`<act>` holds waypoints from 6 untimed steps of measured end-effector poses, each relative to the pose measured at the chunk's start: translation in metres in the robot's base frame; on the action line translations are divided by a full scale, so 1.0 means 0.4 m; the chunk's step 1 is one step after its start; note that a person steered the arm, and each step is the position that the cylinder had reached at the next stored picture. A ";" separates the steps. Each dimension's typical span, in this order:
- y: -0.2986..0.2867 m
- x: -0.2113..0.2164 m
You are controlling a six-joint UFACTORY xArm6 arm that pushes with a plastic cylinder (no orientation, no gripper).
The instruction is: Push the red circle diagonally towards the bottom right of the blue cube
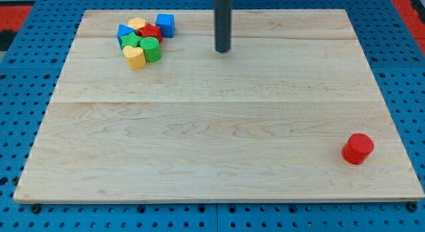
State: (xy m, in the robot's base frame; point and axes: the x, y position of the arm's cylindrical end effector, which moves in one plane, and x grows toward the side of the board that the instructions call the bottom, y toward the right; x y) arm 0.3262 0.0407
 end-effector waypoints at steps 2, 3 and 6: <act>0.149 0.047; 0.149 0.047; 0.315 0.055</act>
State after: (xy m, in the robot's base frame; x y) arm 0.3483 0.1665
